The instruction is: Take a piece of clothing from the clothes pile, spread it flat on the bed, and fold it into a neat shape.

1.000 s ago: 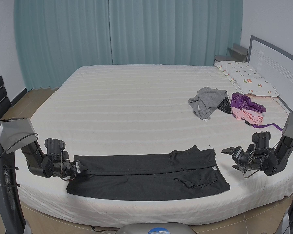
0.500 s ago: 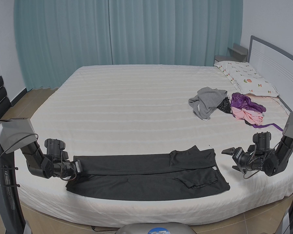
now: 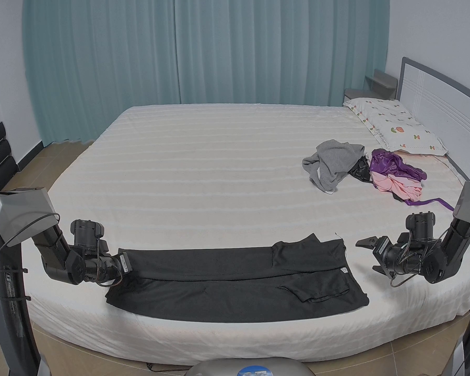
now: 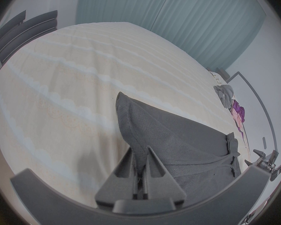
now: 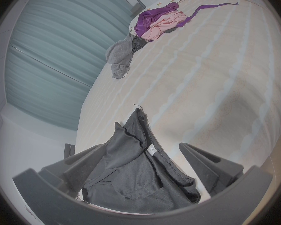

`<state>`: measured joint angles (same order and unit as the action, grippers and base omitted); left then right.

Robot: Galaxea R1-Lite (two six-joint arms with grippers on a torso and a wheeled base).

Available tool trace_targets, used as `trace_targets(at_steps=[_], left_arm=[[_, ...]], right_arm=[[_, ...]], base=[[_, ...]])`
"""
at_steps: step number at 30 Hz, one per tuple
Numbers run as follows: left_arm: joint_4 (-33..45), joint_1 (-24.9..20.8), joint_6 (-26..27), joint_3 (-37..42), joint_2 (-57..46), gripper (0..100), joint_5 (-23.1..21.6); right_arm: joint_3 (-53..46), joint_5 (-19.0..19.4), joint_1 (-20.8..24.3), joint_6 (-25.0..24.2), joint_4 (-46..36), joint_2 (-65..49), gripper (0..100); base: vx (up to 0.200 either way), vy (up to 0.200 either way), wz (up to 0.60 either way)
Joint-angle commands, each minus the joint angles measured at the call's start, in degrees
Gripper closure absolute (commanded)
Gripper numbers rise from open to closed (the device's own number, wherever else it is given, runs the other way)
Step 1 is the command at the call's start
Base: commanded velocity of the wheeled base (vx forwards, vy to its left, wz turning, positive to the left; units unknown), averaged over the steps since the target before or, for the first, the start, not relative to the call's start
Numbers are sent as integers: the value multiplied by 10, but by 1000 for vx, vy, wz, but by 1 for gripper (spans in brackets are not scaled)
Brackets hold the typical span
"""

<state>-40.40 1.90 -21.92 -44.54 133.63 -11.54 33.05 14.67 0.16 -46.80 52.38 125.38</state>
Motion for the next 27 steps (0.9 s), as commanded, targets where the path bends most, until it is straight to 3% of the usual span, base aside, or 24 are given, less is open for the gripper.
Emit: trace_targets(at_steps=[1, 11, 18, 27], left_arm=[[-1, 0, -3, -1, 0, 100, -1], [-2, -8, -24, -16, 0, 100, -1], [0, -23, -71, -48, -4, 100, 7], [6, -46, -72, -37, -45, 100, 13]], right_arm=[[0, 1, -5, 0, 0, 0, 0], [0, 1, -9, 0, 0, 0, 0], [0, 1, -9, 0, 0, 3, 0], [0, 1, -9, -1, 0, 1, 0]], base=[[-200, 0, 0], [-40, 0, 0], [0, 0, 0], [0, -200, 0]])
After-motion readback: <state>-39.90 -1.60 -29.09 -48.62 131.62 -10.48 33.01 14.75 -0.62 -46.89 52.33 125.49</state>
